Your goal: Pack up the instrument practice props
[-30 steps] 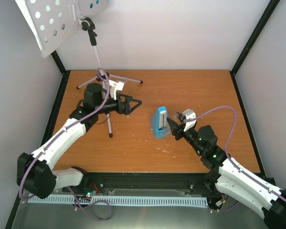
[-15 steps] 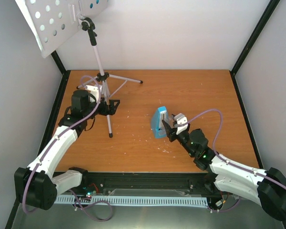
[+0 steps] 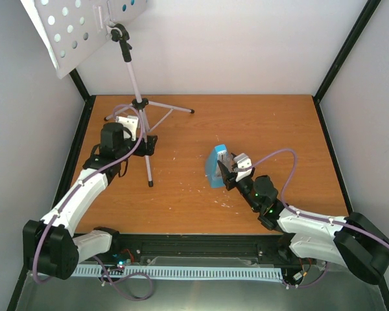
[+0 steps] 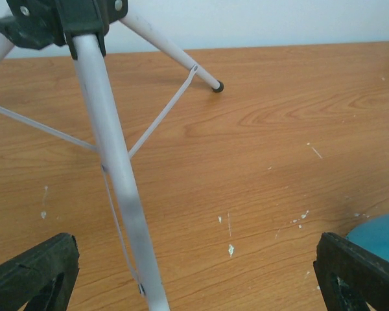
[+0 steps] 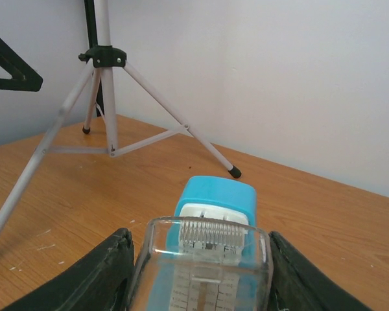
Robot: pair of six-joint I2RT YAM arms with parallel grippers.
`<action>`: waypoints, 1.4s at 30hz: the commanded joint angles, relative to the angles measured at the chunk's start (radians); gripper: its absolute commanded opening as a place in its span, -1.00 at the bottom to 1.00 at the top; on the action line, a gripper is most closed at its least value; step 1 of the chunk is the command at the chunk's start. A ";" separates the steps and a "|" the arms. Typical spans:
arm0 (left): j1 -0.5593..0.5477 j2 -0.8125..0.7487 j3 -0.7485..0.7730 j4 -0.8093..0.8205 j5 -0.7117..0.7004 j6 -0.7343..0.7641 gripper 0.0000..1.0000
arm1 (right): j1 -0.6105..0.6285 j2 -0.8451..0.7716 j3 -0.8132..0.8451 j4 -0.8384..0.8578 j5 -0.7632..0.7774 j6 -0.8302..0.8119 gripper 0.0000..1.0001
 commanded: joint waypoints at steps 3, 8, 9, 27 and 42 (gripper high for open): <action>0.002 0.023 0.018 0.011 -0.014 0.036 0.99 | 0.012 0.028 -0.018 0.091 0.045 -0.005 -0.02; 0.002 0.030 0.020 0.010 -0.016 0.037 0.99 | 0.012 0.055 -0.021 0.112 0.052 -0.001 -0.02; 0.002 0.030 0.019 0.010 -0.018 0.037 0.99 | 0.012 0.061 -0.021 0.117 0.053 -0.001 -0.02; 0.002 0.019 0.017 0.014 -0.024 0.034 0.99 | 0.013 0.142 -0.020 0.175 0.090 -0.032 -0.02; 0.002 0.013 0.017 0.014 -0.023 0.033 0.99 | 0.012 0.179 -0.011 0.179 0.068 -0.021 -0.01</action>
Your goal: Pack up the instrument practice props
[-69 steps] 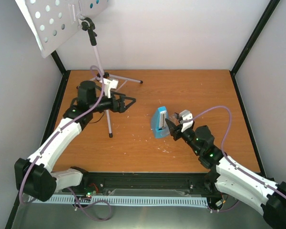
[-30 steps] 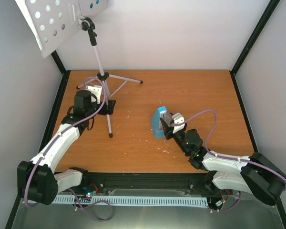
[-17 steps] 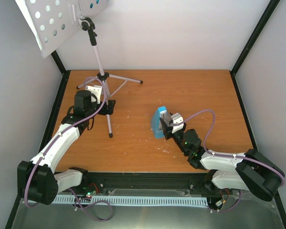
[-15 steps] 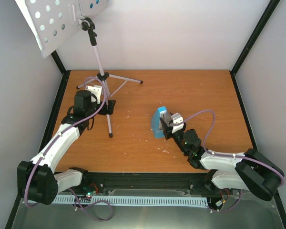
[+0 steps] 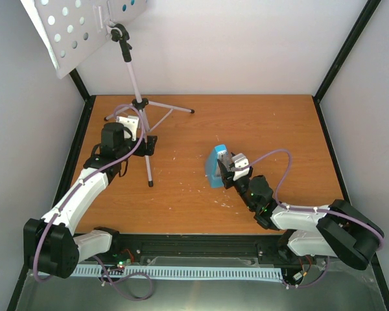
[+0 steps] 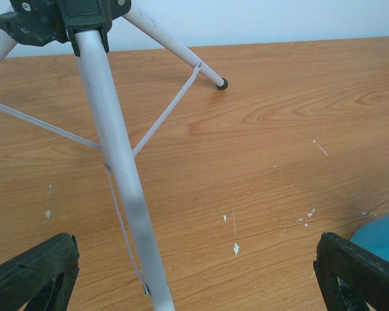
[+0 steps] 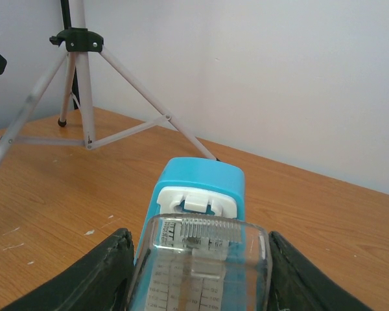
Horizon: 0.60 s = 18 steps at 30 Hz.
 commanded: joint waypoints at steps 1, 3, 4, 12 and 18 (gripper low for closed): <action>0.002 -0.011 0.017 0.014 -0.009 0.018 0.99 | 0.010 0.020 0.002 0.017 0.002 0.003 -0.01; 0.002 -0.011 0.016 0.014 -0.008 0.019 0.99 | 0.010 0.022 -0.001 0.025 0.004 0.006 -0.01; 0.002 -0.011 0.017 0.014 -0.007 0.019 0.99 | 0.010 0.022 -0.003 0.031 0.008 0.006 -0.01; 0.002 -0.010 0.016 0.014 -0.003 0.017 0.99 | 0.012 0.005 -0.030 0.075 0.044 0.003 -0.02; 0.002 -0.007 0.017 0.014 0.004 0.014 0.99 | 0.027 -0.002 -0.044 0.110 0.071 -0.017 -0.02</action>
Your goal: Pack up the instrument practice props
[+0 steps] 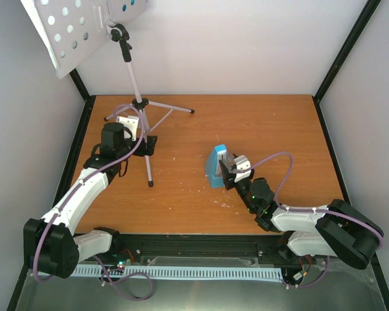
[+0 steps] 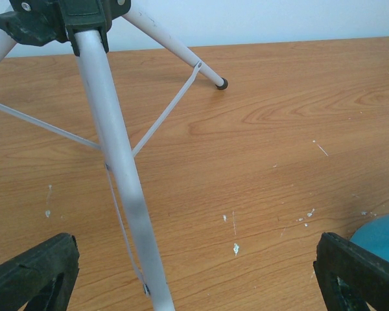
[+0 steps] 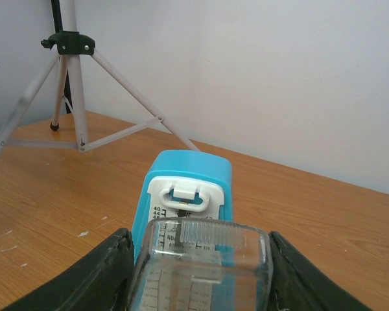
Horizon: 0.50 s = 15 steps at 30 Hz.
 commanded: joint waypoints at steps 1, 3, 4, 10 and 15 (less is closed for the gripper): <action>0.002 -0.006 0.017 0.014 0.004 0.014 0.99 | 0.018 -0.008 -0.015 0.058 0.036 -0.017 -0.02; 0.002 -0.006 0.017 0.013 0.006 0.014 0.99 | 0.021 -0.004 -0.014 0.059 0.033 -0.016 -0.02; 0.002 -0.005 0.017 0.014 0.006 0.013 0.99 | 0.022 0.000 -0.012 0.060 0.031 -0.016 -0.02; 0.003 -0.004 0.018 0.015 0.009 0.013 0.99 | 0.026 0.007 -0.006 0.063 0.023 -0.015 -0.02; 0.003 -0.002 0.017 0.014 0.009 0.013 0.99 | 0.032 0.012 -0.006 0.070 0.019 -0.015 -0.02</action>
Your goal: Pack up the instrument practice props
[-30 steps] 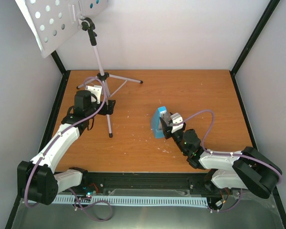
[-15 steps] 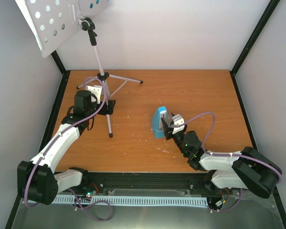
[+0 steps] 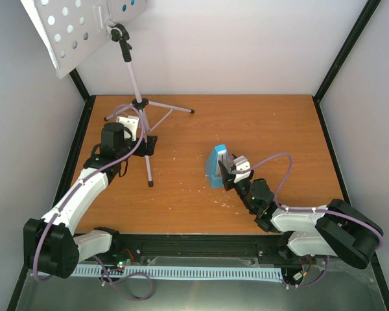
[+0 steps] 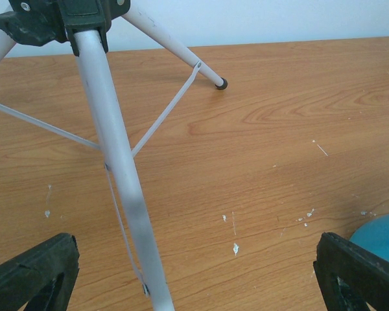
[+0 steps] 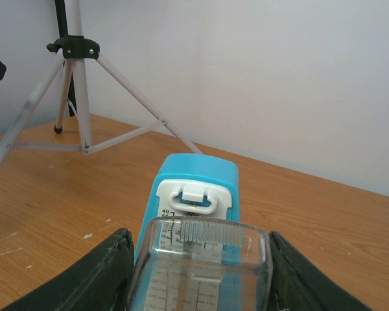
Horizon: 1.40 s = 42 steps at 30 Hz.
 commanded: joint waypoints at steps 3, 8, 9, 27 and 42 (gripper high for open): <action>0.002 -0.002 0.017 0.014 0.009 0.013 0.99 | 0.018 0.015 0.005 0.045 0.005 -0.014 -0.02; 0.002 -0.002 0.016 0.014 0.011 0.011 0.99 | 0.020 0.030 0.015 0.035 -0.004 -0.011 -0.02; 0.002 -0.002 0.016 0.014 0.011 0.011 0.99 | 0.020 0.035 0.018 0.029 -0.003 -0.011 -0.02; 0.003 -0.005 0.018 0.014 0.012 0.011 0.99 | 0.025 0.092 0.049 0.003 0.026 -0.014 -0.01; 0.002 -0.010 0.018 0.014 0.018 0.011 0.99 | 0.031 0.136 0.077 -0.019 0.029 -0.014 0.02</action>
